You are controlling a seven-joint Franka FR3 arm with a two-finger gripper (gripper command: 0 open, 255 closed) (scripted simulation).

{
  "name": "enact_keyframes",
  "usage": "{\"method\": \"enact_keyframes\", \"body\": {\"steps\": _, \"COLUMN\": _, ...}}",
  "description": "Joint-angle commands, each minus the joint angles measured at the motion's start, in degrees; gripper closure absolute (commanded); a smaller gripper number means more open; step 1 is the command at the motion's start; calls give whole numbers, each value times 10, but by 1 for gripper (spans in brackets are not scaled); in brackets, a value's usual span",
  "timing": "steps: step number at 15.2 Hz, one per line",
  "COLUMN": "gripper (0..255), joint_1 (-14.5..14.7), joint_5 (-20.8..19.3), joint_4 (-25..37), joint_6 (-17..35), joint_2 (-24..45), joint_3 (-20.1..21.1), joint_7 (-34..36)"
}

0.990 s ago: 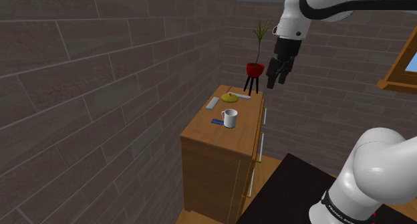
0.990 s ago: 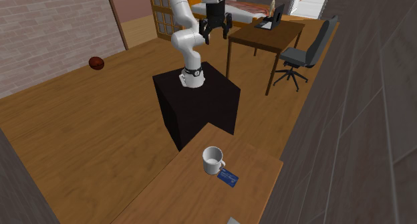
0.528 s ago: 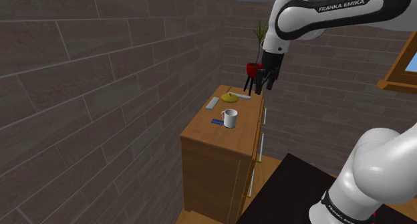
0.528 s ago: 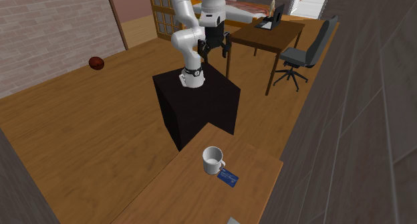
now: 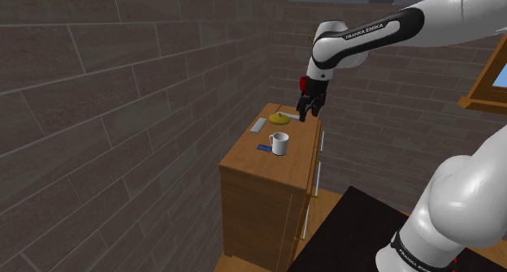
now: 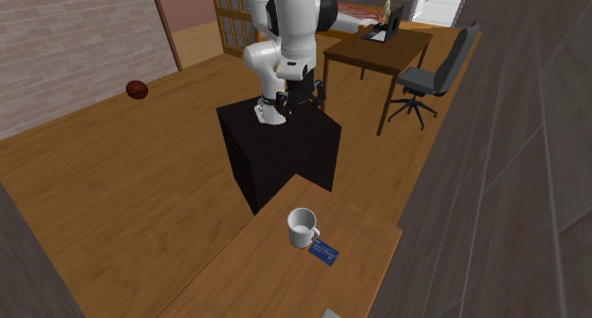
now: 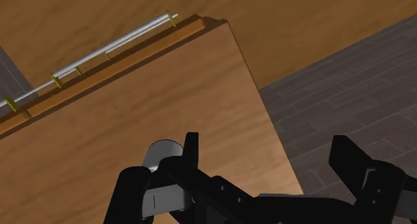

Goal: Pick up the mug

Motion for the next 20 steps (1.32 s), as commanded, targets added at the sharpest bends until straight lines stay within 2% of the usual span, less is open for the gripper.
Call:
{"method": "enact_keyframes", "body": {"steps": 1, "gripper": 0, "joint_1": 0, "joint_5": 10, "joint_4": 18, "joint_6": 26, "joint_2": 44, "joint_3": -10, "joint_7": -14}}
{"method": "enact_keyframes", "body": {"steps": 10, "gripper": 0, "joint_1": -21, "joint_5": 80, "joint_4": 128, "joint_6": 98, "joint_2": 241, "joint_3": -34, "joint_7": -89}}
{"method": "enact_keyframes", "body": {"steps": 20, "gripper": 0, "joint_1": -81, "joint_5": 154, "joint_4": 326, "joint_6": 111, "joint_2": 468, "joint_3": -19, "joint_7": -146}}
